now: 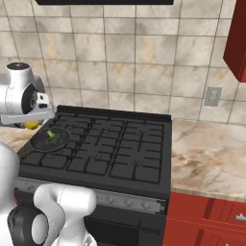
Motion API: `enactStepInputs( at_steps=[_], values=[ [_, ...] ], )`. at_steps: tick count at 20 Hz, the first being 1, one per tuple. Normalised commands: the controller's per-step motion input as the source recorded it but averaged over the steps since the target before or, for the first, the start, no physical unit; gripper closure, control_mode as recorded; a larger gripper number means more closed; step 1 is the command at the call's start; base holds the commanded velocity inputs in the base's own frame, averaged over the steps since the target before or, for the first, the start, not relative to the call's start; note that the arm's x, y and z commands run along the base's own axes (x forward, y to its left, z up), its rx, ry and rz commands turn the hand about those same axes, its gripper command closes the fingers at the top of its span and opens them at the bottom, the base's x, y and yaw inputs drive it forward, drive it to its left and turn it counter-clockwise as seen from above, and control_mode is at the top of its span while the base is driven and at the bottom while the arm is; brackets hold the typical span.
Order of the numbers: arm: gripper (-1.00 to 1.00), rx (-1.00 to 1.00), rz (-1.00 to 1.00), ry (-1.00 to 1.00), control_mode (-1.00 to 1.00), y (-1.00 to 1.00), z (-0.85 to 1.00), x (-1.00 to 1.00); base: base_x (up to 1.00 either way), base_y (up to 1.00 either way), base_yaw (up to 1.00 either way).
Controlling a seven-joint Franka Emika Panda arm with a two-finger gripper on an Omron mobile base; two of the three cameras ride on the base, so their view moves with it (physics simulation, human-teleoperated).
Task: Put the lemon and broccoli in the pan. Then turn on the front left burner and set the heat to medium.
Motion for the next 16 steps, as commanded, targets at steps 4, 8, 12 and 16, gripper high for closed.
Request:
enactStepInputs(
  at_steps=[4,8,12,16],
  values=[
    [1.00,-0.14,-0.18,0.00,-1.00,0.13,-0.01,0.38,0.00,0.00,0.00],
    [1.00,-0.08,-0.13,0.01,-1.00,0.22,0.00,0.28,0.00,0.00,0.00],
    [1.00,-0.02,-0.07,0.02,-1.00,0.33,-0.16,0.19,0.00,0.00,0.00],
    [1.00,0.00,-0.03,0.00,-1.00,0.28,-0.46,0.20,0.00,0.00,0.00]
  ],
)
